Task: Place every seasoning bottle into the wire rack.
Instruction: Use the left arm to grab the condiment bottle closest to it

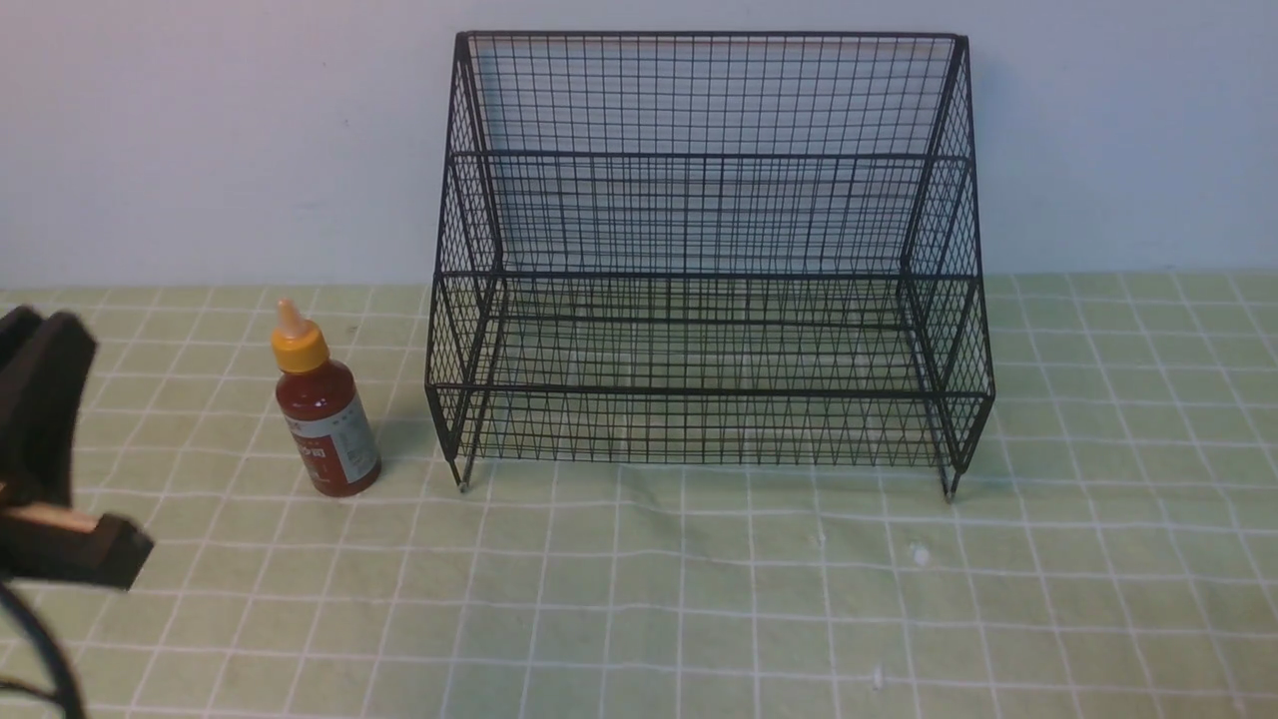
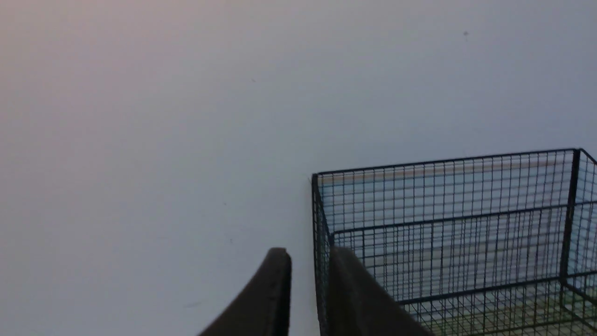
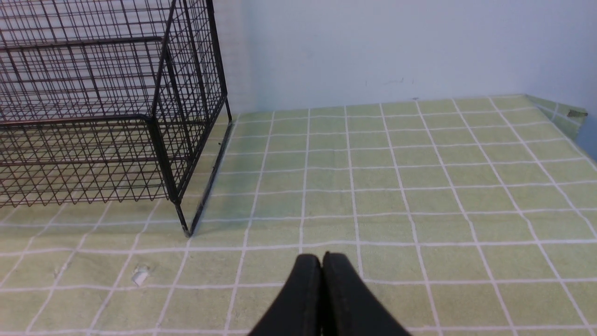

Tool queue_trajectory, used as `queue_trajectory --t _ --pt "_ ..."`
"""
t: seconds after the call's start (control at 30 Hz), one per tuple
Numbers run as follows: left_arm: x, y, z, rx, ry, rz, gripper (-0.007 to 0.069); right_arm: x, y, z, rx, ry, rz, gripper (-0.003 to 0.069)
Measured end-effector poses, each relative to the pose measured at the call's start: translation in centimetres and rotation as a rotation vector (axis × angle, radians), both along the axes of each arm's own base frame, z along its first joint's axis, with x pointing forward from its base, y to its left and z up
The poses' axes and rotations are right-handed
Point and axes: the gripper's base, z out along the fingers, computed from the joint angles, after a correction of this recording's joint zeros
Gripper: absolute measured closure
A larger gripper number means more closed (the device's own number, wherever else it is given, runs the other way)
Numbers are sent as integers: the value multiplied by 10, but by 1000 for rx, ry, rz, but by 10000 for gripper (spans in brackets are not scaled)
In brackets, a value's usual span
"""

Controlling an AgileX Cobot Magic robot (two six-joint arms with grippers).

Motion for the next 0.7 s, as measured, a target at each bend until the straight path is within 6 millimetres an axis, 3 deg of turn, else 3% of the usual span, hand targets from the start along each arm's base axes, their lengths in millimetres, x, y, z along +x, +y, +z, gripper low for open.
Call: queue_trajectory --t 0.07,0.13,0.27,0.4,0.5,0.7 --pt "27 -3 0 2 60 -19 398 0 0 0 0 0 0 673" --pt "38 -4 -1 0 83 -22 357 0 0 0 0 0 0 673" --pt "84 -4 -7 -71 163 0 181 0 0 0 0 0 0 673" --pt "112 -1 -19 -143 236 47 79 0 0 0 0 0 0 673" --pt "131 0 -27 -160 273 64 40 0 0 0 0 0 0 673" --pt "157 -1 -41 -136 315 74 32 0 0 0 0 0 0 673"
